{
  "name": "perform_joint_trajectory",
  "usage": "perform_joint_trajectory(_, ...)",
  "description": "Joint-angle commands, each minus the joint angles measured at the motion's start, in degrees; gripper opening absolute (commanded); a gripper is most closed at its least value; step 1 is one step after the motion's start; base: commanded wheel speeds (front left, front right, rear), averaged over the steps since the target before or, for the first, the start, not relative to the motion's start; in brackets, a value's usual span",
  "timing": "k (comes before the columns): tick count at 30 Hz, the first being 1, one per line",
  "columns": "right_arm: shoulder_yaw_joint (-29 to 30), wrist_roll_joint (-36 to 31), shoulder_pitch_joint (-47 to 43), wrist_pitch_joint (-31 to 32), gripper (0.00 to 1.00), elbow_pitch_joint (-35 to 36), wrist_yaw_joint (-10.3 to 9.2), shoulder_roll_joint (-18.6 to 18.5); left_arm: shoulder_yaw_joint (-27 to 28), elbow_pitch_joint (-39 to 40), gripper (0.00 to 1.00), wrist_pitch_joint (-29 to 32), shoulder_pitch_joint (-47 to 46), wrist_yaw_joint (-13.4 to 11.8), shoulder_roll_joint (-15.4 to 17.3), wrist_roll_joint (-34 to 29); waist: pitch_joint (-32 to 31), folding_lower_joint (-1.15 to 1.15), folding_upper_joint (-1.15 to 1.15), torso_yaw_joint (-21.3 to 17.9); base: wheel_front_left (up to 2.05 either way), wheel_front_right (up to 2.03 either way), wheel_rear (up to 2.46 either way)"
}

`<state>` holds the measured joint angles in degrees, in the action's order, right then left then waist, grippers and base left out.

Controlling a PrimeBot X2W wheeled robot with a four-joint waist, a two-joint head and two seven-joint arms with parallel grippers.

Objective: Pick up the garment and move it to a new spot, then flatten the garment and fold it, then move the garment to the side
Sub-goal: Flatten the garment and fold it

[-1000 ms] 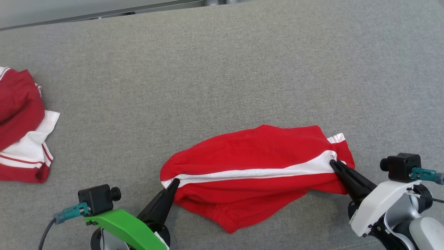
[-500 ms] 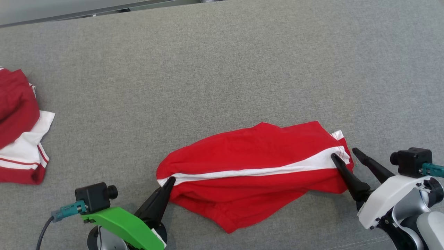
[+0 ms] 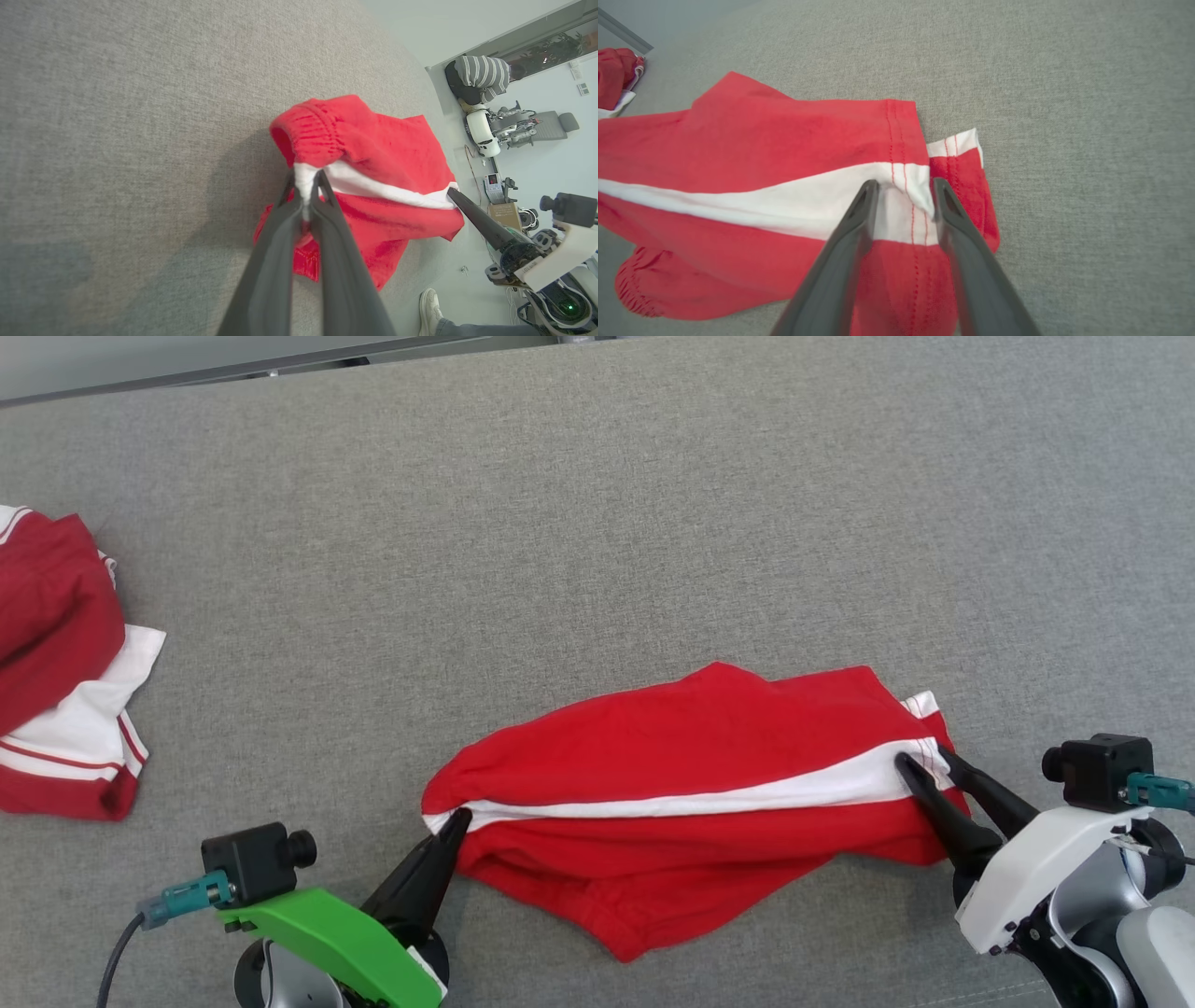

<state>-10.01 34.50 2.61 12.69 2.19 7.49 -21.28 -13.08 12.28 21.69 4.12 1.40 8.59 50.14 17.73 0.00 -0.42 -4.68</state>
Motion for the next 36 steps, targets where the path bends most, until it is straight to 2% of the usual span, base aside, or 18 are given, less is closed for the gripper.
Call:
perform_joint_trajectory(1,-0.1,0.6,0.4,-0.3,0.51,-0.5,0.00,0.0,0.3,-0.2,0.00,-0.2,-0.5,-0.1,0.5,0.2,0.0,0.00,0.42,0.2,0.00,0.00,0.00)
perform_joint_trajectory(2,-0.1,0.7,0.5,-0.4,0.47,-0.7,0.00,0.0,0.4,-0.2,0.00,-0.2,-0.5,-0.2,0.5,0.2,0.0,0.00,0.42,0.2,0.00,0.00,0.00)
perform_joint_trajectory(9,0.1,1.0,0.9,-0.8,0.38,-1.7,0.00,0.0,0.7,0.1,0.00,-0.1,-0.1,-0.5,0.9,0.4,-0.1,0.00,0.42,0.2,0.00,0.00,0.00)
perform_joint_trajectory(15,0.2,1.2,1.2,-0.8,0.17,-2.3,0.00,0.2,0.8,0.5,0.00,0.0,0.0,-0.8,1.1,0.3,0.0,0.00,0.42,0.1,0.00,0.00,0.00)
perform_joint_trajectory(19,0.1,1.6,1.2,-0.6,0.00,-2.7,0.00,0.5,0.7,0.5,0.00,0.1,0.1,-0.8,1.3,0.3,0.0,0.00,0.42,0.1,0.00,0.00,0.00)
perform_joint_trajectory(27,0.9,2.0,1.7,-1.2,0.00,-0.5,0.00,0.4,0.9,0.9,0.00,0.2,-0.1,-1.2,1.5,0.6,-0.3,0.00,0.42,0.1,0.00,0.00,0.00)
perform_joint_trajectory(36,6.0,5.4,-1.4,0.9,0.00,14.7,0.00,-0.1,4.5,5.5,0.00,-1.2,0.5,-2.3,1.9,2.5,-1.9,0.00,0.42,-0.8,0.00,0.00,0.00)
